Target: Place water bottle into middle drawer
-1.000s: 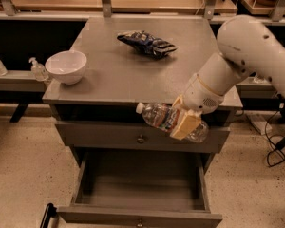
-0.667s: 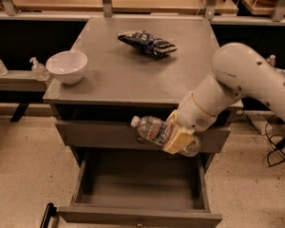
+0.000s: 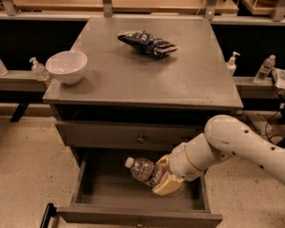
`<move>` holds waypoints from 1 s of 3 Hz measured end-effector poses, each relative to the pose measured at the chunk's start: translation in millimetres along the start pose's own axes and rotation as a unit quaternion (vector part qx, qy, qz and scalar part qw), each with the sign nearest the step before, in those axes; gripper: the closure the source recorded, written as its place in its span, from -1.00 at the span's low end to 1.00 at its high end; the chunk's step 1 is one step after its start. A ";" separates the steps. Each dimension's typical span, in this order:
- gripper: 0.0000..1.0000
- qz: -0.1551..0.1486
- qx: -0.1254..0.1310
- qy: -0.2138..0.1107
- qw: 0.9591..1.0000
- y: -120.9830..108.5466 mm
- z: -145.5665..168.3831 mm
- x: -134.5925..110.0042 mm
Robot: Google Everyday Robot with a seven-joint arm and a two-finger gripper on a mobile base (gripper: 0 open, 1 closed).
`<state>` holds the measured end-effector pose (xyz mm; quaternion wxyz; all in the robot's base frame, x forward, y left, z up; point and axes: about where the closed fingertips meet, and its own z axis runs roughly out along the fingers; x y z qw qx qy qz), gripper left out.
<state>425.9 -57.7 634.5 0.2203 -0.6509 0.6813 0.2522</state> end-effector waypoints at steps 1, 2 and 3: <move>1.00 0.000 0.002 0.000 1.000 -0.8 3.7 0.5; 1.00 -0.004 0.011 0.002 1.000 -5.6 15.3 0.7; 1.00 0.005 0.026 0.008 1.000 -18.6 53.6 11.2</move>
Offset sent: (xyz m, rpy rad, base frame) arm 0.0122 0.0153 -0.0223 -0.0115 -0.0503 -0.0213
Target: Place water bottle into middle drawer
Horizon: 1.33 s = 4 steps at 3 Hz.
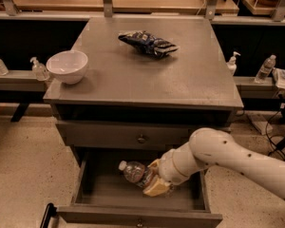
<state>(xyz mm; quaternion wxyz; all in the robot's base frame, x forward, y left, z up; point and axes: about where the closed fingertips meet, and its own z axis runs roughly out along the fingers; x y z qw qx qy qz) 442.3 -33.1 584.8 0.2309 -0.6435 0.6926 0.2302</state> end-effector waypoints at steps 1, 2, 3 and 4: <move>1.00 0.011 0.015 -0.001 1.000 -22.8 66.8 31.0; 1.00 0.013 0.018 -0.011 1.000 -34.1 99.3 52.6; 0.96 0.015 0.014 -0.034 0.999 -39.5 122.3 80.9; 0.52 0.010 0.003 -0.017 1.000 -39.9 138.3 90.2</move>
Offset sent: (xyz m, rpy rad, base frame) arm 0.0480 0.0179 -0.1573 0.0424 -0.0205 -0.0583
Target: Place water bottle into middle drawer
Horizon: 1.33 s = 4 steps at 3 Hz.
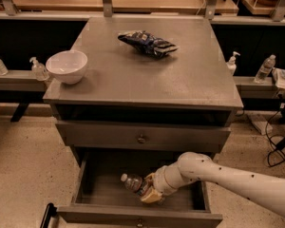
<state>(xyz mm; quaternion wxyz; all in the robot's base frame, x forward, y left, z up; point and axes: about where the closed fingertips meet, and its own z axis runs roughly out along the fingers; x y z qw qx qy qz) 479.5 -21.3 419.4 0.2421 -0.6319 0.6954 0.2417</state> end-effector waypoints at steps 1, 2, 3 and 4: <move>-0.12 -0.001 -0.002 -0.001 1.000 1.5 1.9 -0.7; -0.72 -0.001 -0.004 -0.001 1.000 2.8 3.6 -0.9; -1.00 -0.001 -0.006 -0.001 1.000 3.7 4.8 -1.1; -1.00 -0.001 -0.006 -0.001 1.000 3.7 4.8 -1.1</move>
Offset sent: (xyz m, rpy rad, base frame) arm -0.0009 0.0012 -0.0007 0.0004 0.0017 0.0030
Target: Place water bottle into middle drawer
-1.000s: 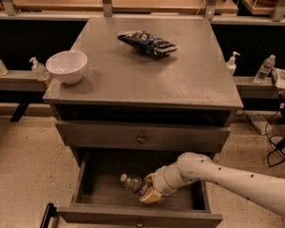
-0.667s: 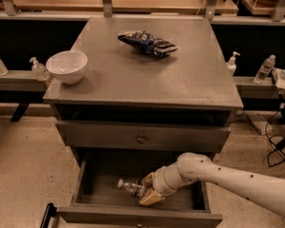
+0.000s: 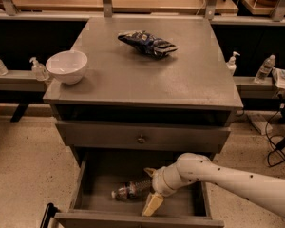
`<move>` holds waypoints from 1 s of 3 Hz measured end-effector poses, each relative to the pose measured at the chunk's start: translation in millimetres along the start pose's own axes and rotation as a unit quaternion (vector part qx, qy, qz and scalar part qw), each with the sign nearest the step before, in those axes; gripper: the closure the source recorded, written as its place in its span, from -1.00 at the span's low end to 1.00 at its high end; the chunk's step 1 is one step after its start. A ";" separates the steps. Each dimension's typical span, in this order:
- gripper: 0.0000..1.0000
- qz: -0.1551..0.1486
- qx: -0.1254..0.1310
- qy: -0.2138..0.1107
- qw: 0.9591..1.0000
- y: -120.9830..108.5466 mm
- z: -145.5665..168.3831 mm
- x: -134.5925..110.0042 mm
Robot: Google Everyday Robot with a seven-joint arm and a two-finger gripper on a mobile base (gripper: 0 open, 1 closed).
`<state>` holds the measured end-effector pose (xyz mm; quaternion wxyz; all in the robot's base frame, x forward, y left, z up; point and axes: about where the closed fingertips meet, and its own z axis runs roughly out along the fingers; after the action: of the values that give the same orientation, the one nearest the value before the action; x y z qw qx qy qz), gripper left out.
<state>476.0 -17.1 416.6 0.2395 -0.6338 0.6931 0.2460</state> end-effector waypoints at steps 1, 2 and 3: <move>-0.67 -0.001 -0.002 -0.025 1.000 1.0 -2.8 -1.7; -0.07 -0.017 -0.001 -0.075 0.997 4.9 -21.2 -15.7; -0.33 -0.027 0.000 -0.097 0.995 7.4 -34.7 -23.7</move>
Offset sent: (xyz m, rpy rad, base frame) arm -0.0047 -0.0041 0.0469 0.2281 -0.0619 0.0314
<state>469.9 -20.8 458.6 0.3121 -0.6251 0.6495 0.3001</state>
